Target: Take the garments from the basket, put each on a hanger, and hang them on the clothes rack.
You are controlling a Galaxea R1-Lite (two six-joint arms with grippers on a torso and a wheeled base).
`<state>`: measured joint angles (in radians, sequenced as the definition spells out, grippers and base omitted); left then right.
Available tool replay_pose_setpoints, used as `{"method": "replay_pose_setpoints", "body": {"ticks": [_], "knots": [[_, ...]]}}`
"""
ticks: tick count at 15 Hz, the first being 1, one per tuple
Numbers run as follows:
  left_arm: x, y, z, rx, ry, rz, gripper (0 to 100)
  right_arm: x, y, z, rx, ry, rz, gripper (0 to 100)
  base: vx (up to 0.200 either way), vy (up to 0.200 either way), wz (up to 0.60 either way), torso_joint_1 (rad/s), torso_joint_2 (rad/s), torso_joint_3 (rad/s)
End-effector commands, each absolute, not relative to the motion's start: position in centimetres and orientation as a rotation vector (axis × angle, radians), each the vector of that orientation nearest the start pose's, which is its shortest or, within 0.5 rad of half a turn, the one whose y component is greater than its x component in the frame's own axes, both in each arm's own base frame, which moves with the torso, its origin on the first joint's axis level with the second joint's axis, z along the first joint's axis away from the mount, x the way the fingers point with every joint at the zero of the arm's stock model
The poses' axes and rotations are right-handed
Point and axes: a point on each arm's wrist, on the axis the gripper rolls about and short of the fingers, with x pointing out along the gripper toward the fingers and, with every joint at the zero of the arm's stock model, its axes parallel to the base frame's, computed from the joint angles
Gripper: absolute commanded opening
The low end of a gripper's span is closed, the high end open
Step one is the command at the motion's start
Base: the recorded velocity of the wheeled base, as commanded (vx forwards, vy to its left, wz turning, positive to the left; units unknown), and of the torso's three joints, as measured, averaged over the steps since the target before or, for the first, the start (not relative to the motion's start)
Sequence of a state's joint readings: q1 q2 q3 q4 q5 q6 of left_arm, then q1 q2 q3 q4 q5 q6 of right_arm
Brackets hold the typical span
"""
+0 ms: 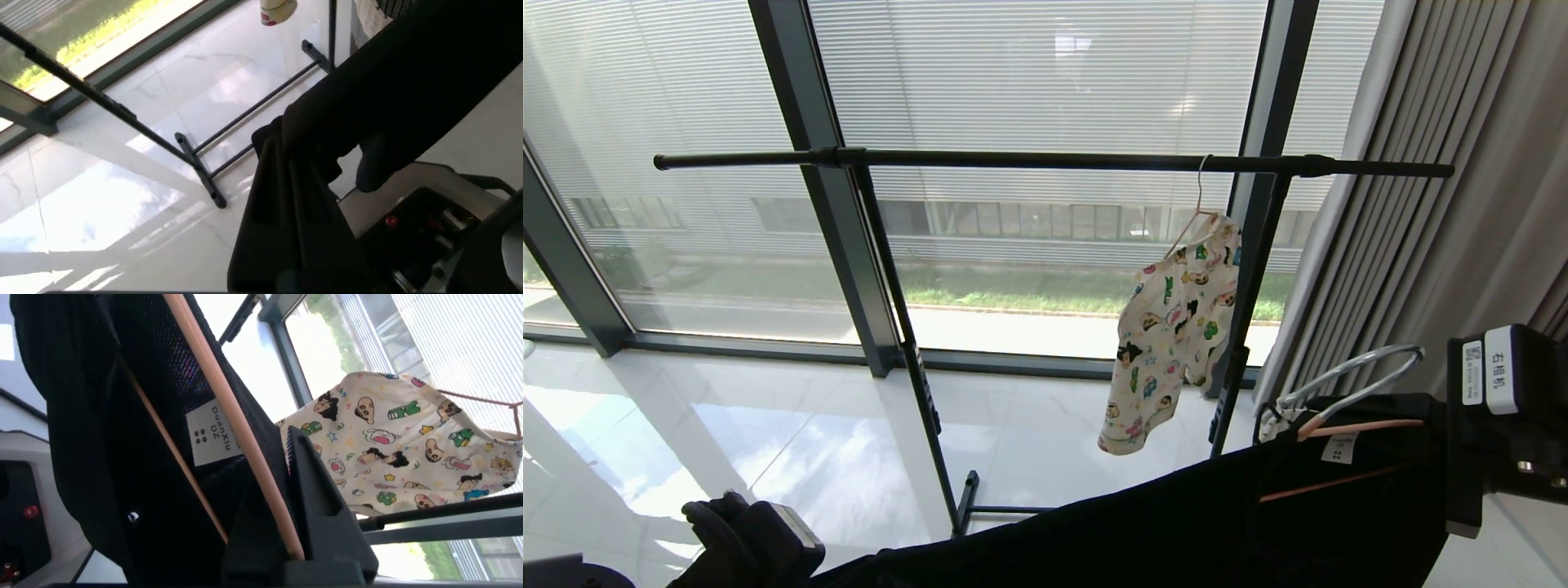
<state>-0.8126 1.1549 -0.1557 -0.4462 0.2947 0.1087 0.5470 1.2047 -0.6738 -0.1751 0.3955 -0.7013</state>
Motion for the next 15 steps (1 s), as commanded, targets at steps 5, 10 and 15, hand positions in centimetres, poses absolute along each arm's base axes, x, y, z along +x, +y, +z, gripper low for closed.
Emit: {"method": "replay_pose_setpoints", "body": {"ticks": [5,10,15], "knots": [[9.3,-7.0,10.8,0.468,0.47,-0.406,0,13.8,9.3,23.0,-0.653,0.005,0.967,0,0.0,0.0,0.0,0.0,0.0,0.0],[9.0,-6.7,11.4,0.451,0.424,-0.406,0,13.3,9.0,23.3,-0.612,0.017,0.928,0,0.0,0.0,0.0,0.0,0.0,0.0],[8.3,-6.1,12.3,0.411,0.356,-0.403,0,13.2,8.9,23.4,-0.611,0.01,0.925,0,0.0,0.0,0.0,0.0,0.0,0.0]]}}
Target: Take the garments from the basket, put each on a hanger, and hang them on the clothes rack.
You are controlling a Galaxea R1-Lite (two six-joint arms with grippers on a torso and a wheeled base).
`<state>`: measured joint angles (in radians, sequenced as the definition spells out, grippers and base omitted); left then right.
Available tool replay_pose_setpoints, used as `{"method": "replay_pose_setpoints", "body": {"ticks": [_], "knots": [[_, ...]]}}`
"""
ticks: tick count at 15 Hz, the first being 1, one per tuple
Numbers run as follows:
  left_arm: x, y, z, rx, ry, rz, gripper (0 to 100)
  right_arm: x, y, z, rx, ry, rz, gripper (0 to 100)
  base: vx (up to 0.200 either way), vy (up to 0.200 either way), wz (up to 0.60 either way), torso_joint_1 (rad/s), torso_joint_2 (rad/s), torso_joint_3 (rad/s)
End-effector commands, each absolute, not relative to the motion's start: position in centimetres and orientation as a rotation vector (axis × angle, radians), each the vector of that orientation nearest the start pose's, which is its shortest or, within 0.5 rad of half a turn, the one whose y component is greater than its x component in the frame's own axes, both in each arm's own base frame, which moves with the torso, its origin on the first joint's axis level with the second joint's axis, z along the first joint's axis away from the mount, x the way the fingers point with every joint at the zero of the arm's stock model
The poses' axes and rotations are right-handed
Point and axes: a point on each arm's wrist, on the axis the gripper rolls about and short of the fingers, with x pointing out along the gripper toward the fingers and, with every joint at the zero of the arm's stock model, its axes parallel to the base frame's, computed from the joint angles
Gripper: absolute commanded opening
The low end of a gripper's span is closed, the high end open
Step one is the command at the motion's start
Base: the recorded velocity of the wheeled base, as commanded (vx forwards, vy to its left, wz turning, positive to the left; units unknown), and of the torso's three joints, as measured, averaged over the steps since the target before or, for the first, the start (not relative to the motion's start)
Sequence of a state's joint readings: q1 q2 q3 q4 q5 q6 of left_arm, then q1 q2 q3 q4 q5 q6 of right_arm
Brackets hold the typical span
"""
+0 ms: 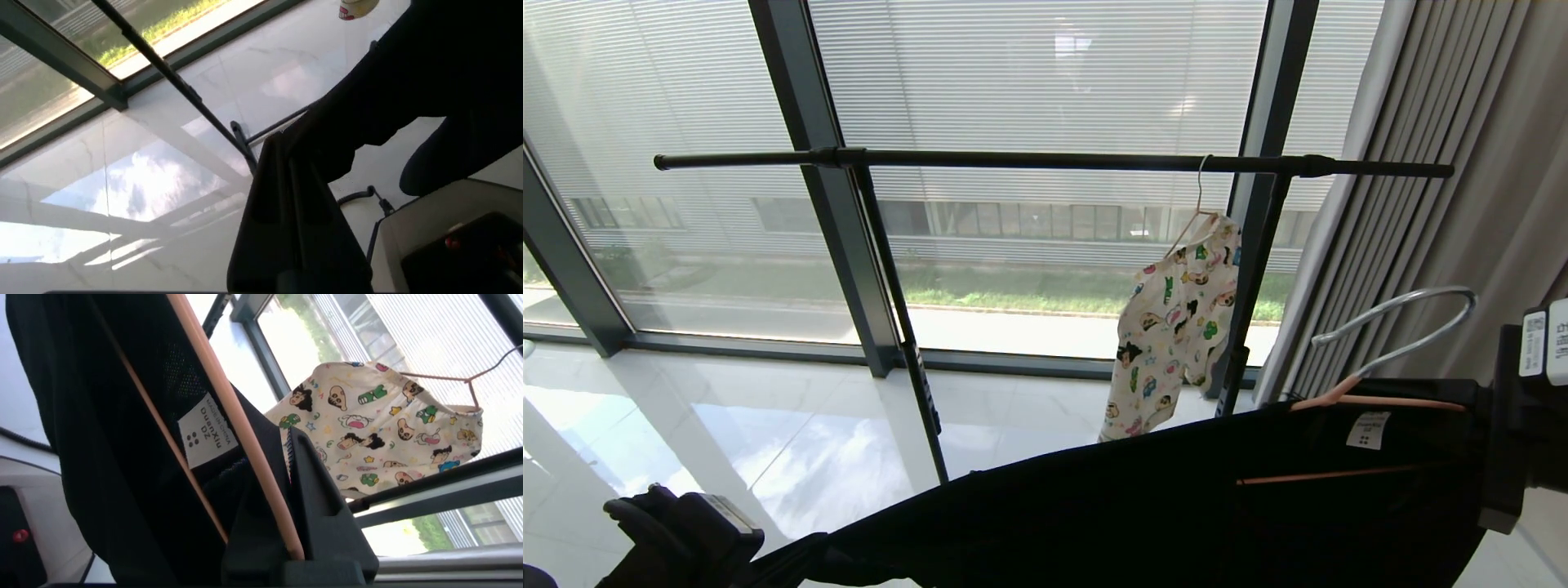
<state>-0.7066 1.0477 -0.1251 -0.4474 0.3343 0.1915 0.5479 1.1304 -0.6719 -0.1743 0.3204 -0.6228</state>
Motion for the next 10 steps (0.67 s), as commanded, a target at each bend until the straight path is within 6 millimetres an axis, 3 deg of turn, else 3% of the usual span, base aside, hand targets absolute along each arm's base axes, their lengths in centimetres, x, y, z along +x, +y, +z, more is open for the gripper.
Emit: {"method": "replay_pose_setpoints", "body": {"ticks": [1,3,7,8,10], "knots": [[8.3,-5.9,12.4,0.396,0.35,-0.384,0,13.1,8.8,23.4,-0.611,0.006,0.925,0,0.0,0.0,0.0,0.0,0.0,0.0],[8.6,-5.6,13.0,0.364,0.33,-0.34,0,13.1,8.8,23.4,-0.61,0.006,0.922,0,0.0,0.0,0.0,0.0,0.0,0.0],[10.3,-6.3,19.0,0.216,0.147,-0.291,0,13.1,8.8,23.4,-0.611,0.01,0.92,0,0.0,0.0,0.0,0.0,0.0,0.0],[10.5,-6.1,19.6,0.206,0.132,-0.265,0,13.1,8.8,23.4,-0.611,0.01,0.92,0,0.0,0.0,0.0,0.0,0.0,0.0],[10.7,-5.5,18.9,0.219,0.16,-0.215,0,13.2,8.8,23.4,-0.611,0.012,0.919,0,0.0,0.0,0.0,0.0,0.0,0.0]]}}
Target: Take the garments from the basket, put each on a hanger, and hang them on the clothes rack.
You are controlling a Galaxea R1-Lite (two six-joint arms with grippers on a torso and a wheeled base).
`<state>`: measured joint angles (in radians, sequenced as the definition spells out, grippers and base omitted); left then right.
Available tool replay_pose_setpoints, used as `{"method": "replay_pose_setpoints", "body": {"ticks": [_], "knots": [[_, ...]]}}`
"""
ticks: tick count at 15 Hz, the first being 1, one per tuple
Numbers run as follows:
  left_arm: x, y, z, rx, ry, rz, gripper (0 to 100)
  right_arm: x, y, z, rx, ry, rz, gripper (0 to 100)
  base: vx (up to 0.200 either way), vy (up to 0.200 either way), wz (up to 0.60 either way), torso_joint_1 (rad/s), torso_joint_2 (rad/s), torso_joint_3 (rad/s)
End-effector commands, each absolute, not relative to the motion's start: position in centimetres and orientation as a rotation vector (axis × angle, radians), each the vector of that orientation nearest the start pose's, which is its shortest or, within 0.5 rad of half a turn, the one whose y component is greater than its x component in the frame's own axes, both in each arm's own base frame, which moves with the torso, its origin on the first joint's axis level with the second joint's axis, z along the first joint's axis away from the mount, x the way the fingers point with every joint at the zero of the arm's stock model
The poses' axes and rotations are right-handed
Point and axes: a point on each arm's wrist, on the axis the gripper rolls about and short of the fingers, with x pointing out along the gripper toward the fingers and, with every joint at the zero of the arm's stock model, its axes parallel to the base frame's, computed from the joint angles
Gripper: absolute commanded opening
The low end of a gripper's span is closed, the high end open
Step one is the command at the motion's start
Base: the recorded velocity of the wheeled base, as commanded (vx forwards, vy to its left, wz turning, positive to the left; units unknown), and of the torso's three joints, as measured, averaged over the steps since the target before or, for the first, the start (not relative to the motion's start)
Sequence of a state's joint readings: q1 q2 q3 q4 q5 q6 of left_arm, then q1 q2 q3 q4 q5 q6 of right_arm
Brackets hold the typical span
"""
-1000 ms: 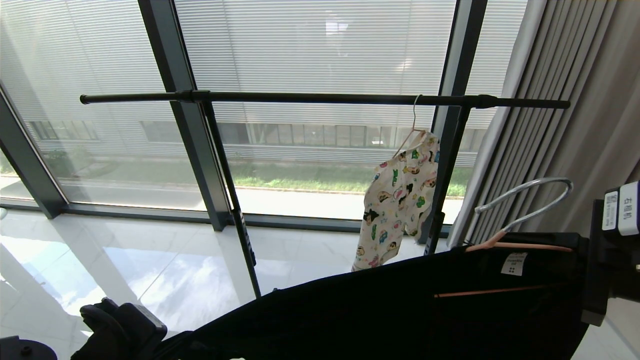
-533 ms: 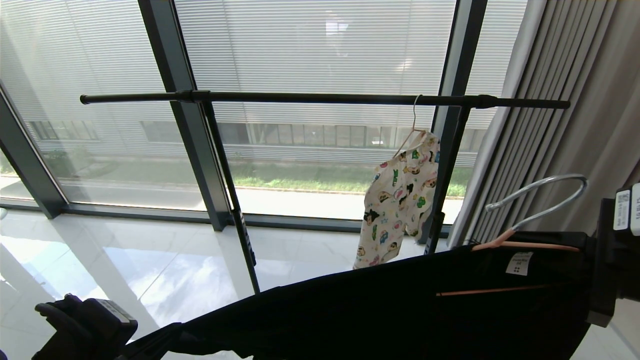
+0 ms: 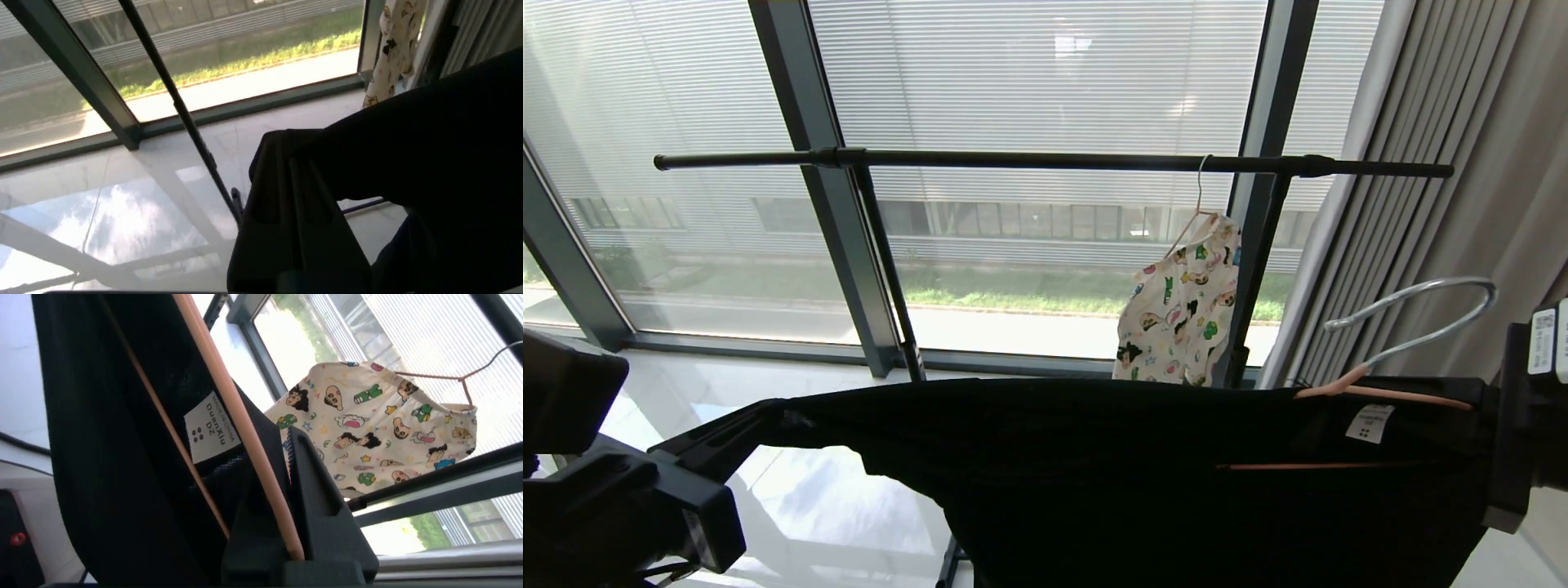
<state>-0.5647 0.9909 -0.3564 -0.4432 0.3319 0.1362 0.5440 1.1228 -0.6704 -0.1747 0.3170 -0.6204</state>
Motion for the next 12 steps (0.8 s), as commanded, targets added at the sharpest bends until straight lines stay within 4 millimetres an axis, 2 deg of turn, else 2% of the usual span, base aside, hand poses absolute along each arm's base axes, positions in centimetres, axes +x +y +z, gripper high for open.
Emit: {"method": "replay_pose_setpoints", "body": {"ticks": [1,4,6,8,9,12], "knots": [[10.6,-5.4,18.0,0.234,0.19,-0.213,0,13.2,8.8,23.4,-0.611,0.012,0.919,0,0.0,0.0,0.0,0.0,0.0,0.0],[10.2,-5.2,15.8,0.377,0.266,-0.241,0,13.3,8.8,23.4,-0.605,0.016,0.91,0,0.0,0.0,0.0,0.0,0.0,0.0],[10.0,-5.7,15.7,0.389,0.259,-0.328,0,13.2,8.8,23.5,-0.605,0.015,0.91,0,0.0,0.0,0.0,0.0,0.0,0.0],[10.0,-5.7,15.7,0.387,0.256,-0.345,0,13.2,8.8,23.5,-0.605,0.015,0.909,0,0.0,0.0,0.0,0.0,0.0,0.0],[10.0,-5.7,15.7,0.385,0.257,-0.345,100,13.2,8.8,23.5,-0.605,0.015,0.909,0,0.0,0.0,0.0,0.0,0.0,0.0],[9.8,-5.6,15.8,0.379,0.25,-0.334,100,13.3,8.8,23.4,-0.609,0.021,0.896,0,0.0,0.0,0.0,0.0,0.0,0.0]]}}
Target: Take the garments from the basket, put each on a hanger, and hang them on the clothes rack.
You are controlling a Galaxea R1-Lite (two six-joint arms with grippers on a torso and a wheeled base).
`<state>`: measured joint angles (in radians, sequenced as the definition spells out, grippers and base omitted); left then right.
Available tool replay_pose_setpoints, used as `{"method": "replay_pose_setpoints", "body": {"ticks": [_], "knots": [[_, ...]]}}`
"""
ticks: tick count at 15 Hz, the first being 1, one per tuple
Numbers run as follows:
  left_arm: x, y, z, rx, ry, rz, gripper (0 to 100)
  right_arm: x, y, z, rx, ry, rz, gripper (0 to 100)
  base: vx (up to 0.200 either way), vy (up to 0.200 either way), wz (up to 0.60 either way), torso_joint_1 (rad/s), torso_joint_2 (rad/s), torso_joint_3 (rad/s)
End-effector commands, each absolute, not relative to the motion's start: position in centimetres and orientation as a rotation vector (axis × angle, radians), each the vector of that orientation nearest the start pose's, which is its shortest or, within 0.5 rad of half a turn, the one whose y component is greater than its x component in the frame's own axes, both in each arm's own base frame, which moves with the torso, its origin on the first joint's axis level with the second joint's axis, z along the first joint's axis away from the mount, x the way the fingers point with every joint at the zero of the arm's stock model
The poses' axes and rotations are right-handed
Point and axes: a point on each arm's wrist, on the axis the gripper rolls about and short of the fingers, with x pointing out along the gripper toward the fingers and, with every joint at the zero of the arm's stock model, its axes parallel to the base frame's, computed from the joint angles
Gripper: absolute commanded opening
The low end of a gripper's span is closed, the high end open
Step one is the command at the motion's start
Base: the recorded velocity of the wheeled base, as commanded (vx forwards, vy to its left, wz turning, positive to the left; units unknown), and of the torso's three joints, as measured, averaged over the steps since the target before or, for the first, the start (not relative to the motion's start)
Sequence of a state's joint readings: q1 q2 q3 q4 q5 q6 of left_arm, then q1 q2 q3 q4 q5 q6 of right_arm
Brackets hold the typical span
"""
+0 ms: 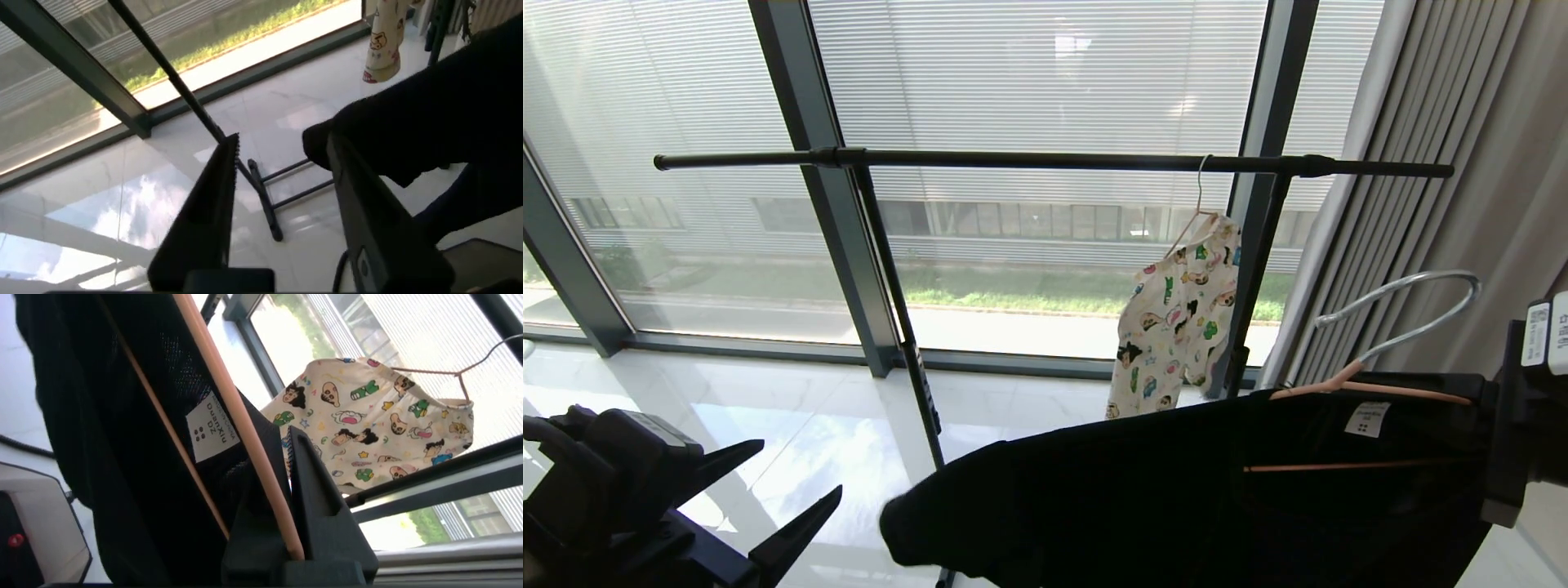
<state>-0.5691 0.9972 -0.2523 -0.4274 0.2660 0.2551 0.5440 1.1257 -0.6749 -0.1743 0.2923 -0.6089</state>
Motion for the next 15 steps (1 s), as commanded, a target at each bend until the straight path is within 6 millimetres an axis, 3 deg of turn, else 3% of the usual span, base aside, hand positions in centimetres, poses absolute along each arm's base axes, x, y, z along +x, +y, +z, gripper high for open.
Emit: {"method": "replay_pose_setpoints", "body": {"ticks": [1,5,6,9,15], "knots": [[9.6,-5.3,15.9,0.372,0.235,-0.325,100,13.3,8.8,23.4,-0.593,0.034,0.883,0,0.0,0.0,0.0,0.0,0.0,0.0],[10.0,-3.9,17.5,0.259,0.191,-0.181,100,13.4,8.5,23.0,-0.544,0.116,0.757,0,0.0,0.0,0.0,0.0,0.0,0.0],[10.6,-3.5,18.4,0.187,0.178,-0.116,100,13.2,8.3,22.3,-0.55,0.157,0.725,0,0.0,0.0,0.0,0.0,0.0,0.0],[12.4,-2.2,19.7,0.183,0.183,0.063,100,12.1,7.4,20.3,-0.592,0.269,0.644,0,0.0,0.0,0.0,0.0,0.0,0.0],[12.7,-2.0,19.3,0.197,0.209,0.155,100,11.8,6.8,19.5,-0.598,0.32,0.523,0,0.0,0.0,0.0,0.0,0.0,0.0]]}}
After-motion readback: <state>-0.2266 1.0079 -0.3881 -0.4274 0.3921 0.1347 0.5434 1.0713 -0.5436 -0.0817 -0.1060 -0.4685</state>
